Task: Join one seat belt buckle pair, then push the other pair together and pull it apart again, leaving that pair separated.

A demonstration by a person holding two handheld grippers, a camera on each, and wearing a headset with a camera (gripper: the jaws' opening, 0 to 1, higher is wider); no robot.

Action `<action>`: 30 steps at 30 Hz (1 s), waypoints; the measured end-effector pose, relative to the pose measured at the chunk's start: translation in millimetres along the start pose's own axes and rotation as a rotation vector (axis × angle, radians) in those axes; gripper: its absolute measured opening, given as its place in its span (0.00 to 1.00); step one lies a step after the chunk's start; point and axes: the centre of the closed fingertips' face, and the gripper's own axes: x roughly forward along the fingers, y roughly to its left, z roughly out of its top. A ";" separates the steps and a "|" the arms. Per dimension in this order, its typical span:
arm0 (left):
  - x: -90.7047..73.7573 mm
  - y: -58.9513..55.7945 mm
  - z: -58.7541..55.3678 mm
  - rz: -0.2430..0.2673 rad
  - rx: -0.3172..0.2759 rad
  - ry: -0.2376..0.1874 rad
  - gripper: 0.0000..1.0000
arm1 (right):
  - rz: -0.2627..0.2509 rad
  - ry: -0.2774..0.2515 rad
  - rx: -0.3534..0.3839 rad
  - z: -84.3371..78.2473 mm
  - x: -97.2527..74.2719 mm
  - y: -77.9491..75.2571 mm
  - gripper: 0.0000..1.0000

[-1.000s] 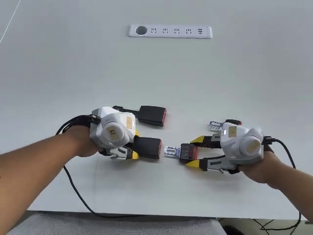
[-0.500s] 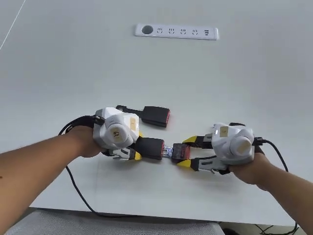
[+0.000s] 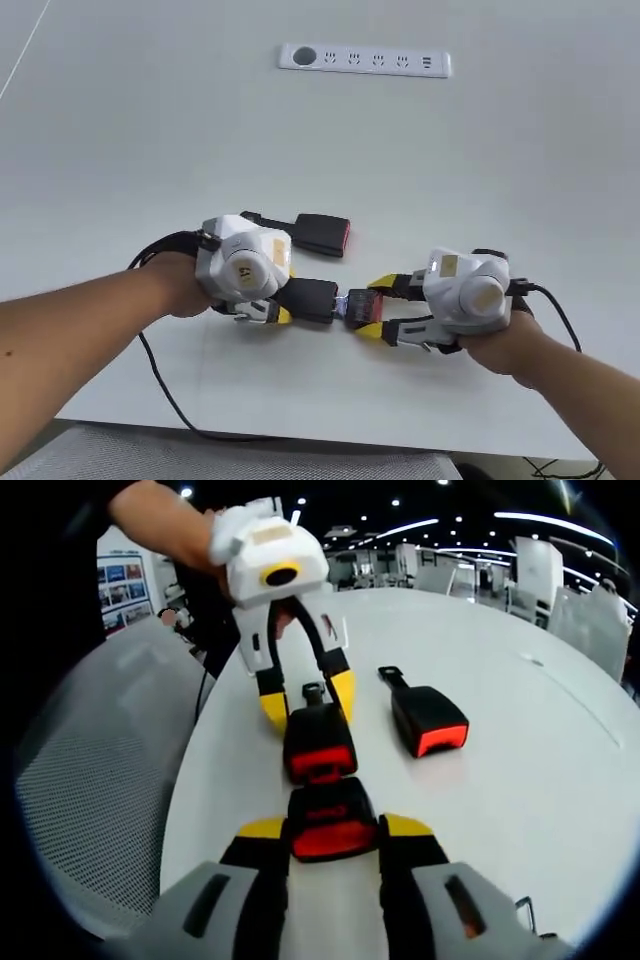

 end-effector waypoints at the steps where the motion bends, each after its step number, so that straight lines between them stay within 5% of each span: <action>1: -0.2 0.0 -0.1 0.000 -0.001 0.001 0.32 | -0.002 0.001 0.002 0.9 1.3 -0.4 0.34; 30: -2.0 1.4 -0.6 -0.016 0.020 -0.016 0.32 | -0.021 0.013 0.016 1.4 3.4 -4.8 0.34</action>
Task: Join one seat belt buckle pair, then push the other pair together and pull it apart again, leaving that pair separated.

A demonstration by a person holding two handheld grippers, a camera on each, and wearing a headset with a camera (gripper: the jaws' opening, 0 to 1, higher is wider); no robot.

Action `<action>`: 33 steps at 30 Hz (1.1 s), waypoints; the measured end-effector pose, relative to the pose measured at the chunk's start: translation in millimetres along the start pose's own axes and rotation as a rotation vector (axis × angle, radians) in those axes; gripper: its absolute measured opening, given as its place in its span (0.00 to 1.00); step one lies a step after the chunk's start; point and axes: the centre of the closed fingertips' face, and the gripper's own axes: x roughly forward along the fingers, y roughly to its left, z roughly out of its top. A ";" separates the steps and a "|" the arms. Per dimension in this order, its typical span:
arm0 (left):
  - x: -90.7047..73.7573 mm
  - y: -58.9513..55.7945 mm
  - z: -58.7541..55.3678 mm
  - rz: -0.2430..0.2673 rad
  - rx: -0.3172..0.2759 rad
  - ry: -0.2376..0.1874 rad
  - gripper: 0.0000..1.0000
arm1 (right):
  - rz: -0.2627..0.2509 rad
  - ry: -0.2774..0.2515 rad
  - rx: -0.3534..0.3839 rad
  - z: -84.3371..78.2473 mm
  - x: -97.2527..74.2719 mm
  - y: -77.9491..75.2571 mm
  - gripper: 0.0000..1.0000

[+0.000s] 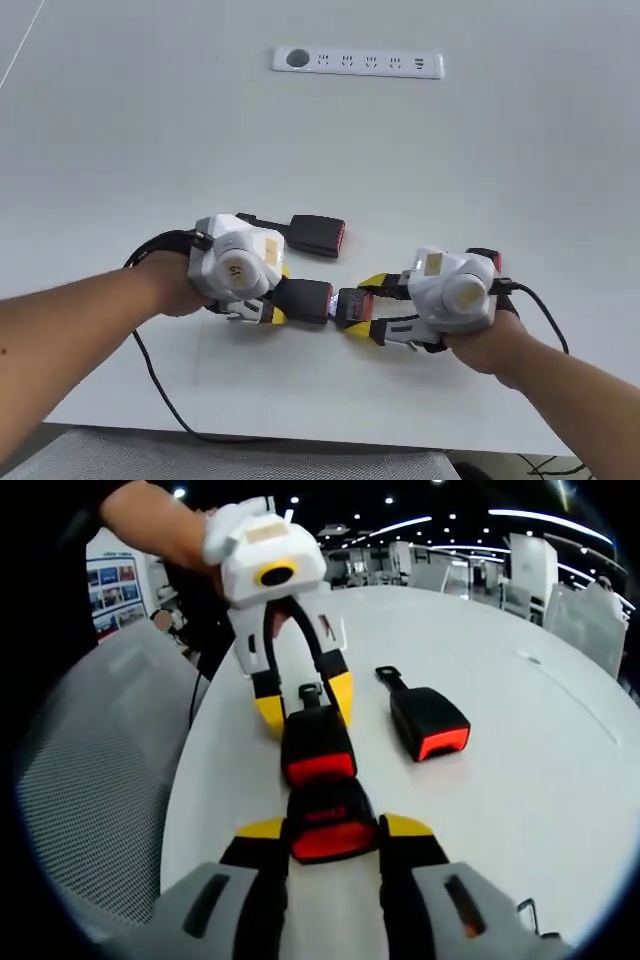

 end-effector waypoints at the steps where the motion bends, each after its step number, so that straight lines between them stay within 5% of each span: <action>1: -0.2 0.1 -0.1 0.000 -0.003 -0.005 0.32 | 0.000 0.000 -0.003 -0.1 0.0 -0.1 0.34; 33: -2.3 1.2 -4.3 -0.038 0.007 -0.109 0.30 | -0.030 -0.080 0.018 0.1 -1.9 1.7 0.32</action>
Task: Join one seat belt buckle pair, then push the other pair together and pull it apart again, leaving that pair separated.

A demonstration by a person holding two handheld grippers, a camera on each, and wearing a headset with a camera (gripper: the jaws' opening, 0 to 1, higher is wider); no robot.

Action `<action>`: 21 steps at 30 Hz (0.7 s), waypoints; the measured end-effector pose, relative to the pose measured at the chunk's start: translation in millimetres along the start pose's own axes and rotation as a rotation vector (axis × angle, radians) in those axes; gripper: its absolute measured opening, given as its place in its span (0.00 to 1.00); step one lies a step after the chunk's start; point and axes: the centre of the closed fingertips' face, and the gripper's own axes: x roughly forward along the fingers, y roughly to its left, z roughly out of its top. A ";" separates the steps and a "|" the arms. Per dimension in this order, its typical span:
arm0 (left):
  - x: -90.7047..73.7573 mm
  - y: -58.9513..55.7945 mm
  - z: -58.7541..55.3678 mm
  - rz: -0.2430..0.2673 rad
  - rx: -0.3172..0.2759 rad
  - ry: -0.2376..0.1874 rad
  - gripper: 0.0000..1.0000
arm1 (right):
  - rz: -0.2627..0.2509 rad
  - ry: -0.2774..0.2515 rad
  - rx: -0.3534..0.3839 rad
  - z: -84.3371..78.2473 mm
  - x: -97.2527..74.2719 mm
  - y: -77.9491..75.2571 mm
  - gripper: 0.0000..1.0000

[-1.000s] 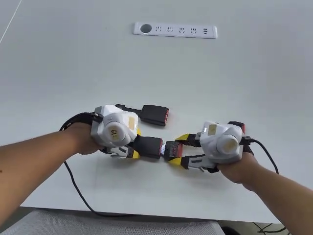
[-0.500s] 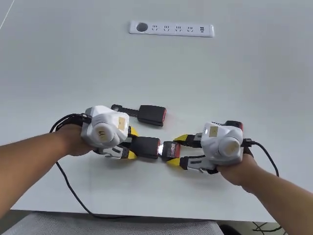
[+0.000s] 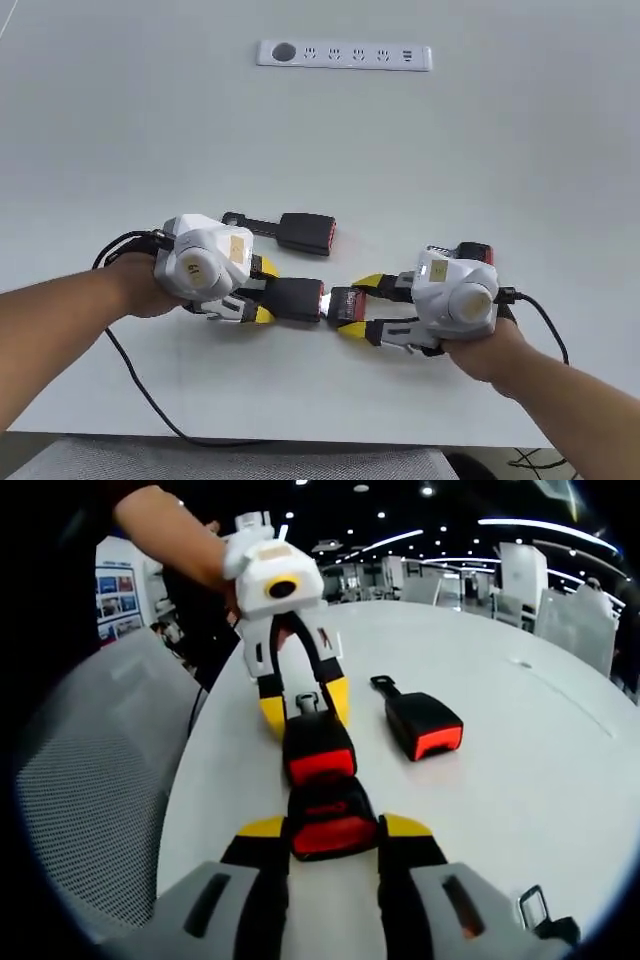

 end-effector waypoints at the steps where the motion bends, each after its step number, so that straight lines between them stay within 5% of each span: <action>1: 0.0 -0.5 0.6 -0.004 0.004 0.000 0.30 | 0.004 -0.008 0.023 0.4 -0.1 0.1 0.32; 21: -2.5 0.3 3.3 -0.018 0.019 -0.014 0.30 | -0.011 -0.005 -0.011 1.3 0.4 -1.7 0.32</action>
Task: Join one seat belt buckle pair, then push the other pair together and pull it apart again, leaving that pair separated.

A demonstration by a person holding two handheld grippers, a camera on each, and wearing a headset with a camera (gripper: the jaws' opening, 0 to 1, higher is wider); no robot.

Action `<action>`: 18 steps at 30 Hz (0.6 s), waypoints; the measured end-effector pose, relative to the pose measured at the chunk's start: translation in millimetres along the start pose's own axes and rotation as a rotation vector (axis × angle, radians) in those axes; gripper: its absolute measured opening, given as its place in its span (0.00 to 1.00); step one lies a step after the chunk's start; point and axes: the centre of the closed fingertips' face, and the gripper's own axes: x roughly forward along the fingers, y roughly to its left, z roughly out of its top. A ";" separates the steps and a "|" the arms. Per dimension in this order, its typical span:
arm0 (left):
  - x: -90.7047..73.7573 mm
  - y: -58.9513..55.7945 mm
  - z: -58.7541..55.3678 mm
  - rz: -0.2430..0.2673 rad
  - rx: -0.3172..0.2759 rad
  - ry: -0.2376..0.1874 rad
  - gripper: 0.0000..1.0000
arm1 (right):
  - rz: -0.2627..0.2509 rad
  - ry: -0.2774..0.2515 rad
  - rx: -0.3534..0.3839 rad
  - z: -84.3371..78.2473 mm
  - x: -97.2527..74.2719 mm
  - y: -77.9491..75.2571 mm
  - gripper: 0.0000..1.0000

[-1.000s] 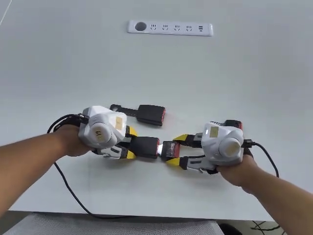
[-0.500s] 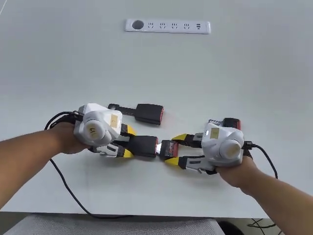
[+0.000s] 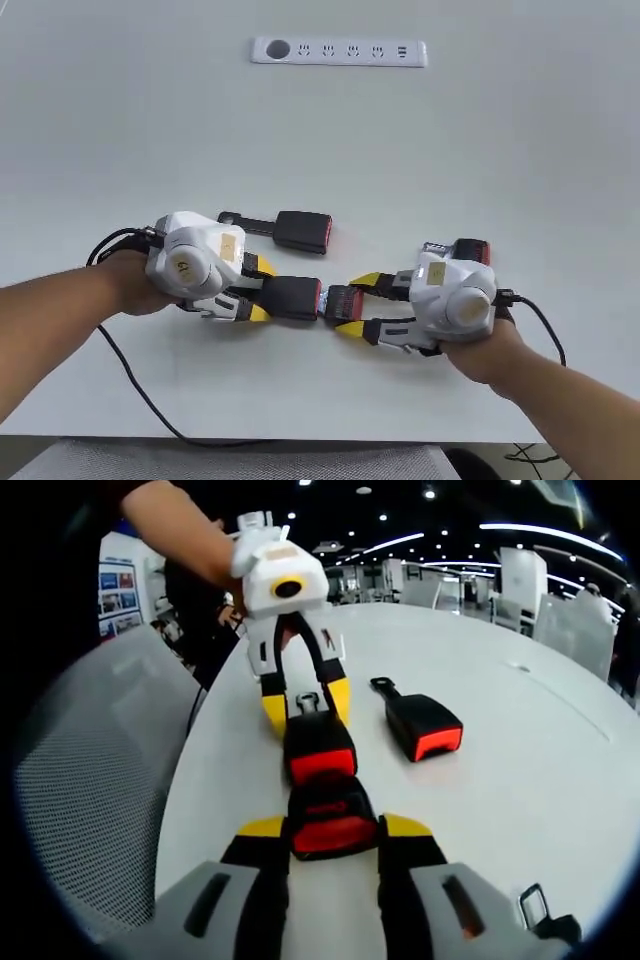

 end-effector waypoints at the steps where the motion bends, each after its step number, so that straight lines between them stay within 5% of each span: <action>1: 0.0 0.2 0.0 0.000 0.002 0.001 0.30 | 0.001 0.000 -0.002 0.1 0.1 0.6 0.32; 18: 0.5 1.1 0.7 -0.001 0.002 0.009 0.31 | -0.002 -0.003 0.001 1.6 -1.0 1.4 0.33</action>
